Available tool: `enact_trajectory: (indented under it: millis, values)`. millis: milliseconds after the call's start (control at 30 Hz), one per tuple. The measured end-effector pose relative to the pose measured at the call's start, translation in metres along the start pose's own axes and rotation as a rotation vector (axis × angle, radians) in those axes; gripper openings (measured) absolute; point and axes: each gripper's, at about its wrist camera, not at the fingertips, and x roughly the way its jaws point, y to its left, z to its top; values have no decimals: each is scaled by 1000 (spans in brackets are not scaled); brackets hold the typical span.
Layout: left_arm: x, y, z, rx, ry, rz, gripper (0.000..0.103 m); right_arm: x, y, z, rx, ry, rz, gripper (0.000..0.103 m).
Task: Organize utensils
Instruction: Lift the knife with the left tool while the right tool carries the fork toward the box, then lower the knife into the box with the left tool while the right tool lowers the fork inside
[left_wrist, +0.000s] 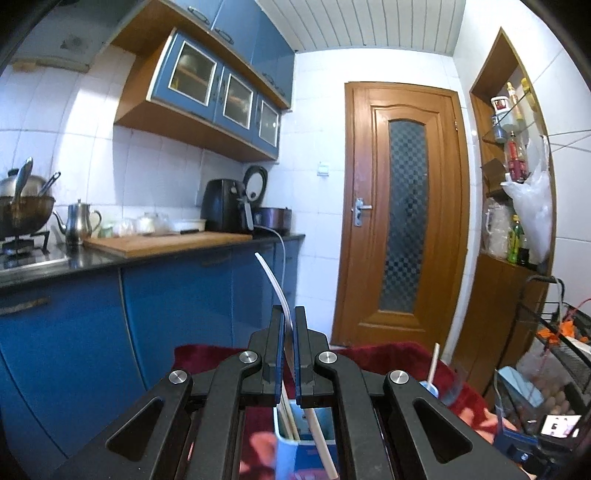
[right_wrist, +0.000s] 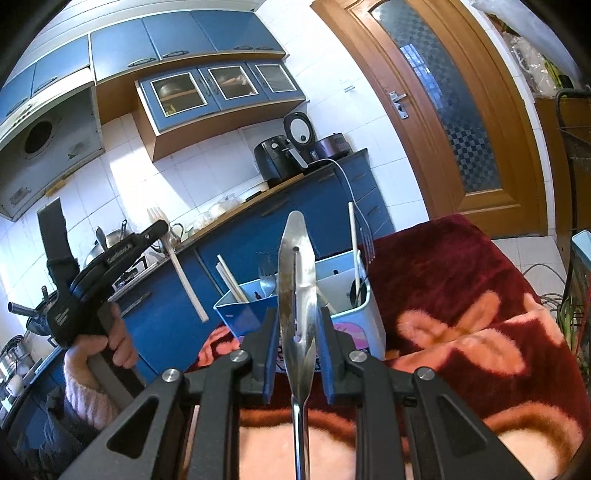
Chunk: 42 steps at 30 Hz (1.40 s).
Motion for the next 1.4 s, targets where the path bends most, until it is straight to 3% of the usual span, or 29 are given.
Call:
enact_trajectory:
  millis: [367,667,900,1400]
  values:
    - [23,-1,3,31,-80,81,4,5,-4,13,-22,-28,-20,22]
    - [46,5,-26,9,-7,77,4,23,1,44,-73,-112,-32,22]
    - [55,2,-40,18,28,65,4,61,-2,69,-92,-189,-48,22]
    - [66,5,-54,7,75,48,4,119,1,78,-228,-297,-165,22]
